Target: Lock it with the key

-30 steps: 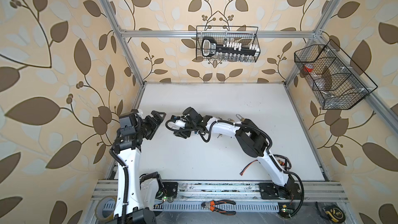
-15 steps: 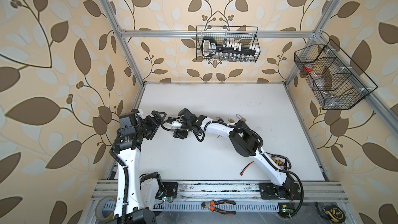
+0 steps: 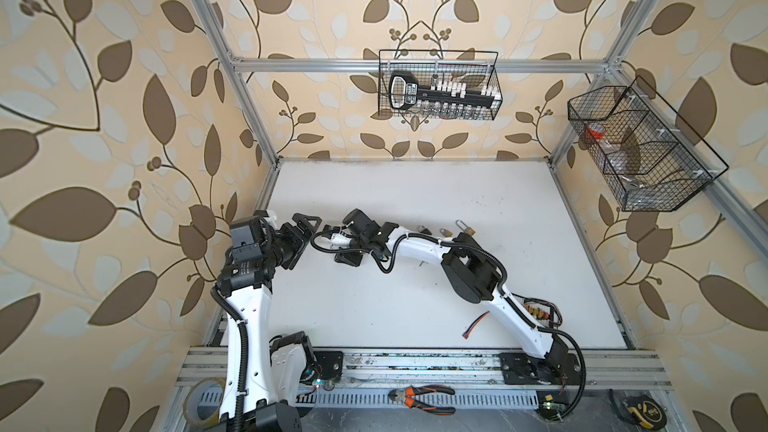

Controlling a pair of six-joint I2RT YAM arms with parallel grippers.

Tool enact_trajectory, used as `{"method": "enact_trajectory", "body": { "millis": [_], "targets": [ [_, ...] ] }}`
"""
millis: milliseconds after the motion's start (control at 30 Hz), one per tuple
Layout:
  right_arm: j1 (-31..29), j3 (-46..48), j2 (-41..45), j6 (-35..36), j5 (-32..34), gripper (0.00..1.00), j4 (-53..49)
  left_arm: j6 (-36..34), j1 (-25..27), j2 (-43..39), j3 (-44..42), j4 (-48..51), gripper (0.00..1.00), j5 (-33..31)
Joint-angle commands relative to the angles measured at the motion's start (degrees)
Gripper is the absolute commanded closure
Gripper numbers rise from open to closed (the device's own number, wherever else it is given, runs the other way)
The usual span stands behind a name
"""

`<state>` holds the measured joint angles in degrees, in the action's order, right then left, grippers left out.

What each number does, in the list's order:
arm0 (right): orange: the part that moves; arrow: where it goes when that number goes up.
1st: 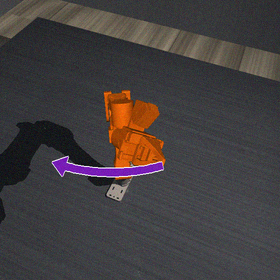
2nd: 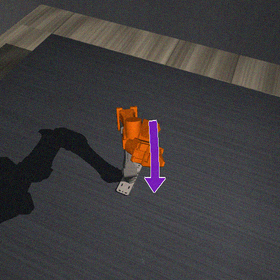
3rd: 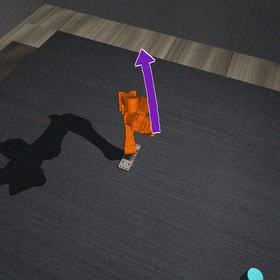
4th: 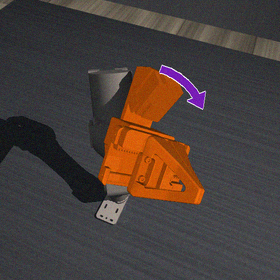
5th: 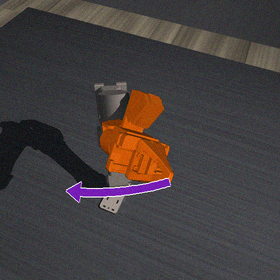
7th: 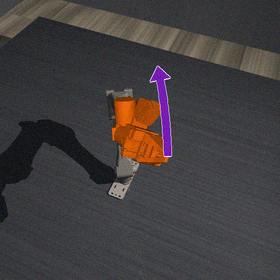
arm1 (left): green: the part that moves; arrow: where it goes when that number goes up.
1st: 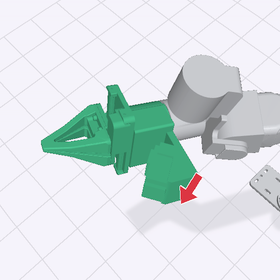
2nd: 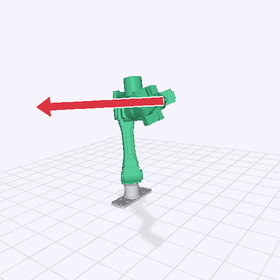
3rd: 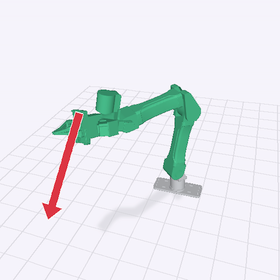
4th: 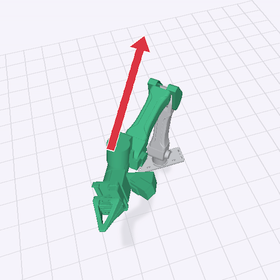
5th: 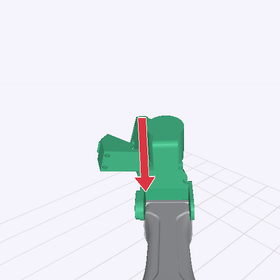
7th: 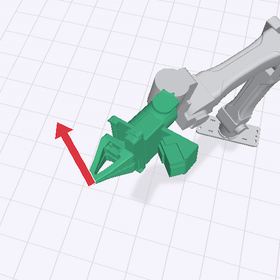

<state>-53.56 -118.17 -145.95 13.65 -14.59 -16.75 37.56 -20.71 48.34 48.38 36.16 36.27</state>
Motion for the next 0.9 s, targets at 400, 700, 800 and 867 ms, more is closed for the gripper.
{"method": "enact_trajectory", "body": {
  "millis": [400, 700, 800, 867],
  "targets": [
    [0.3, 8.8, 8.2, -3.0, -0.5, 0.76, 3.2, -0.8, -0.6, -1.7, 0.9, 1.0, 0.01, 1.6],
    [1.2, 27.4, 28.7, -11.3, -0.1, 1.00, 18.3, -3.2, 0.1, -3.6, 3.4, 1.4, 0.01, 4.4],
    [2.9, 36.1, 37.7, -17.9, 2.2, 1.00, 22.0, -4.1, 2.5, -4.0, 5.0, -0.3, 0.01, 5.1],
    [4.4, 42.2, 43.8, -21.6, 2.5, 1.00, 24.4, -4.7, 4.7, -4.0, 6.5, -1.3, 0.01, 5.0]
  ]
}}
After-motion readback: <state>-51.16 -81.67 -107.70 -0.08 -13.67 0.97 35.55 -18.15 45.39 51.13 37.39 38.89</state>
